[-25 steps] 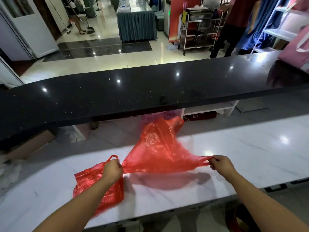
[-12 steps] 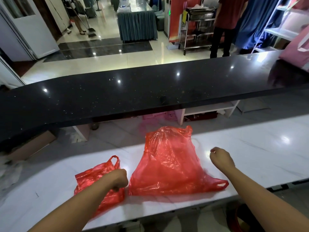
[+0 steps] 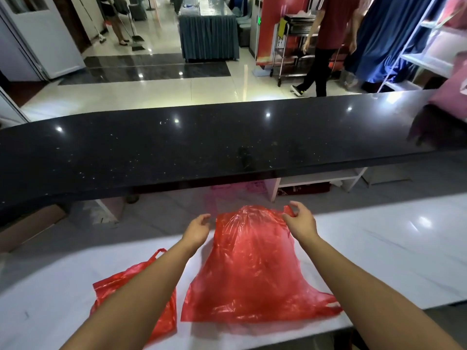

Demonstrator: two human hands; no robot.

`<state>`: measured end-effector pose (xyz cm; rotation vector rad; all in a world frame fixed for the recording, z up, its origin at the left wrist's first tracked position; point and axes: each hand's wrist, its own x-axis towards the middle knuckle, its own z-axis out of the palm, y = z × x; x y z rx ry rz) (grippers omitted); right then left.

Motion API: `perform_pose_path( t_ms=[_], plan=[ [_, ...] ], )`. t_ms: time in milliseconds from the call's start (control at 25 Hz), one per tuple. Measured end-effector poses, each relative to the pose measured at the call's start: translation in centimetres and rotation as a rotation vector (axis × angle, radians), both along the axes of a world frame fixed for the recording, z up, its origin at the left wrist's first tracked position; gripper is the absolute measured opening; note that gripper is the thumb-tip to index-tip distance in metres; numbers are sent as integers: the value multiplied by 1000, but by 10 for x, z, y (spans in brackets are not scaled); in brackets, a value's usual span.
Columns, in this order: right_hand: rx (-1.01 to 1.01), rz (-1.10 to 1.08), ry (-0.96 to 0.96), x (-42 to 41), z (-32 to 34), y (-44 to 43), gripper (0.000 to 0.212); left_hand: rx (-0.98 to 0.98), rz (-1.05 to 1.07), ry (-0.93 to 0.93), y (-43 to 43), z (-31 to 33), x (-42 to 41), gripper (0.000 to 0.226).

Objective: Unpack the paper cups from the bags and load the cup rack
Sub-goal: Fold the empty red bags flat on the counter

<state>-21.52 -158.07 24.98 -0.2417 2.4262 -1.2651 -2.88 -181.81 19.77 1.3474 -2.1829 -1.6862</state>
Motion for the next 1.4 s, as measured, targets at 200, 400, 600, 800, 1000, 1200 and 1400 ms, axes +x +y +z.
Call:
perform_pose_path(
  t_ms=[200,400,600,800,1000,1200,1400],
  plan=[
    [-52,27,14,1,-15,21,46,263,17,138,7,-12,-18,36],
    [-85,60,-20,2,-15,39,41,200,23,195,26,-12,-23,17],
    [-42,-120,13,-4,-17,63,25,-59,150,116,-3,-5,7,18],
    [95,-207,75,-6,-25,87,26,-157,309,-8,-37,1,48,13],
    [56,133,647,36,-12,49,26,-440,108,-78,-8,3,61,38],
    [338,802,833,143,-58,15,42,-973,-648,55,71,-1,88,43],
    [665,979,648,147,-109,30,60,-830,-922,-480,106,-49,119,66]
  ],
)
